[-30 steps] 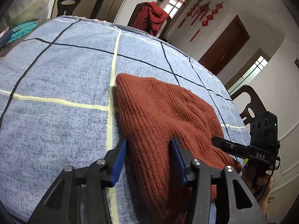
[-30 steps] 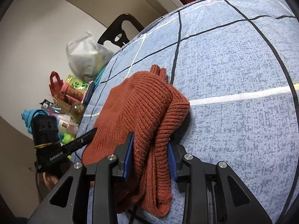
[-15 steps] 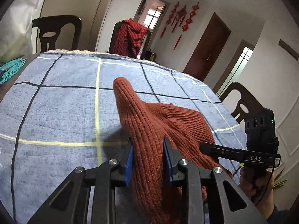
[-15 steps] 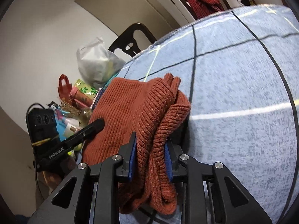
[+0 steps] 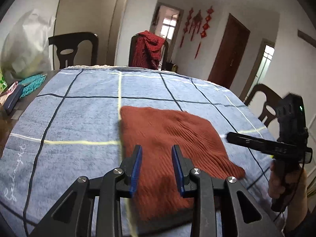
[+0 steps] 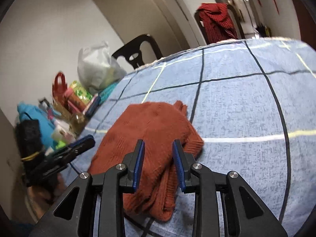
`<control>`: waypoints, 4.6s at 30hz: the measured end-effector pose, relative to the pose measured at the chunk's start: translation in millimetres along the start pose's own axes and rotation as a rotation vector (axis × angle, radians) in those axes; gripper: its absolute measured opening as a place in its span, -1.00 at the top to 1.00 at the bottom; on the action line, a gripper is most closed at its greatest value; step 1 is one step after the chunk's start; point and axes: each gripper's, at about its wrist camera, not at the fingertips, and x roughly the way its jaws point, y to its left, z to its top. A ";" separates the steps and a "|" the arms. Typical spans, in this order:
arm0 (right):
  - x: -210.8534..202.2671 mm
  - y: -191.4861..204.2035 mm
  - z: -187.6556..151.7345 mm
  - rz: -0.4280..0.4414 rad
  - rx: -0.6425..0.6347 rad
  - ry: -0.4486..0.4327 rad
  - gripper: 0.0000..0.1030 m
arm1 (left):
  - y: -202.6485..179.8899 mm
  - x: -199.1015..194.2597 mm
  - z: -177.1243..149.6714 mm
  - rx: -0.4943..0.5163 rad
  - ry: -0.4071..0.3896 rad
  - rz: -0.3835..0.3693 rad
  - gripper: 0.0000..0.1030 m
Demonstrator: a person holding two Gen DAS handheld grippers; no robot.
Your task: Fold small clothes
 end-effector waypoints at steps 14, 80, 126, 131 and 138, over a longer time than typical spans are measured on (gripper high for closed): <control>-12.9 26.7 -32.5 -0.072 -0.182 0.035 0.77 | -11.8 -9.2 -25.3 0.029 0.032 0.063 0.36; -24.3 21.2 -92.8 -0.320 -0.296 0.173 0.27 | 2.9 -9.4 -70.4 0.021 0.179 0.294 0.06; -24.6 20.3 -92.6 -0.319 -0.295 0.173 0.27 | 2.0 -9.7 -70.7 0.022 0.179 0.300 0.03; -24.7 20.6 -92.3 -0.318 -0.294 0.173 0.27 | 2.2 -9.2 -70.7 0.021 0.179 0.299 0.03; -24.6 20.3 -92.5 -0.317 -0.294 0.173 0.27 | 1.9 -8.9 -70.7 0.024 0.179 0.301 0.02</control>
